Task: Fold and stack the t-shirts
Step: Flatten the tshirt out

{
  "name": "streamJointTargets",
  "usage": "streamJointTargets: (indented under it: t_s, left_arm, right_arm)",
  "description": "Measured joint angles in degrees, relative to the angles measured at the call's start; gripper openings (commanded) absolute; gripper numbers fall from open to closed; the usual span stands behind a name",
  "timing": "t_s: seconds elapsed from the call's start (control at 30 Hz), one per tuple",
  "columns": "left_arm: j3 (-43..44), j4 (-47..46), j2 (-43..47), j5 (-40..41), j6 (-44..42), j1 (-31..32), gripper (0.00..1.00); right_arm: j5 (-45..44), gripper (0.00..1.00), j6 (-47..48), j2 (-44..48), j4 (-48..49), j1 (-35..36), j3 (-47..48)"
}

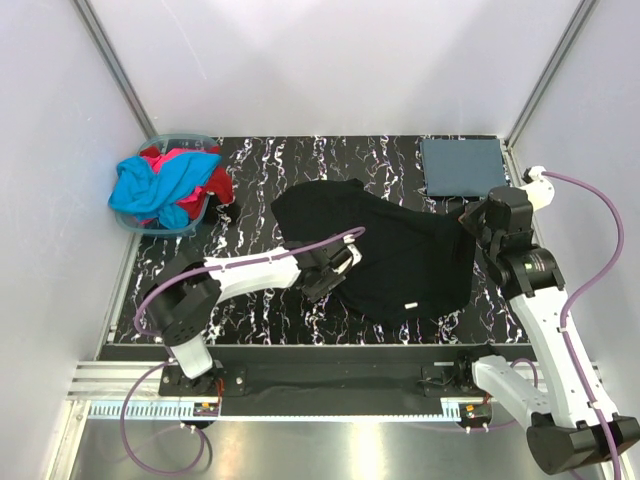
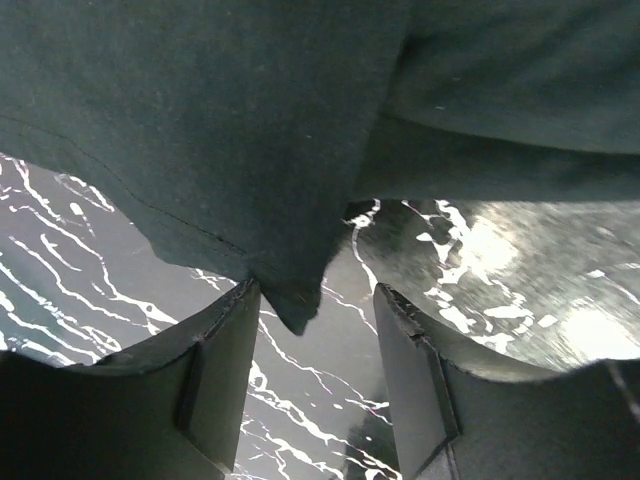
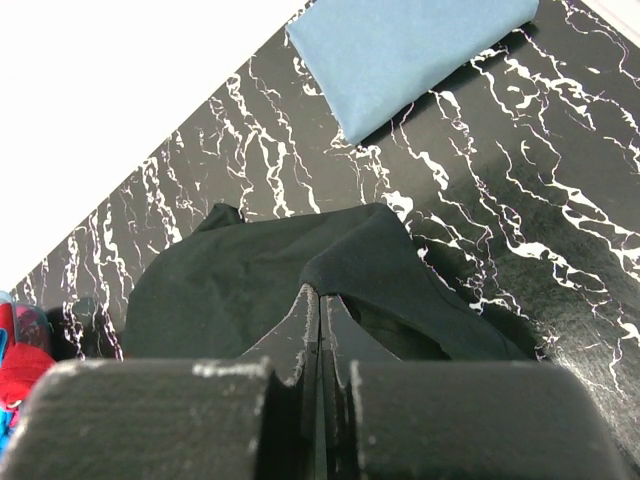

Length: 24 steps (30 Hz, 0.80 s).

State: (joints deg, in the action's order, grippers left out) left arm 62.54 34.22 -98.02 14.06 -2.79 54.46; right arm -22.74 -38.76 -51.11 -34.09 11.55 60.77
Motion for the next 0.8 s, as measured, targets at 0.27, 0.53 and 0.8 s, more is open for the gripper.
streamJointTargets:
  t_s: [0.27, 0.53, 0.8]
  left_arm:
    - [0.0, -1.44, -0.42, 6.27, 0.0, 0.55, 0.52]
    - [0.0, -1.6, -0.42, 8.31, -0.26, 0.72, 0.48]
    - [0.33, -0.94, 0.09, 8.96, -0.83, 1.55, 0.44]
  right_arm:
    - [0.35, 0.0, 0.15, 0.76, 0.0, 0.0, -0.04]
    - [1.86, 0.0, 0.11, -0.37, 0.0, 0.0, -0.04]
    - [2.45, 0.0, 0.09, -2.14, 0.04, 0.0, -0.04]
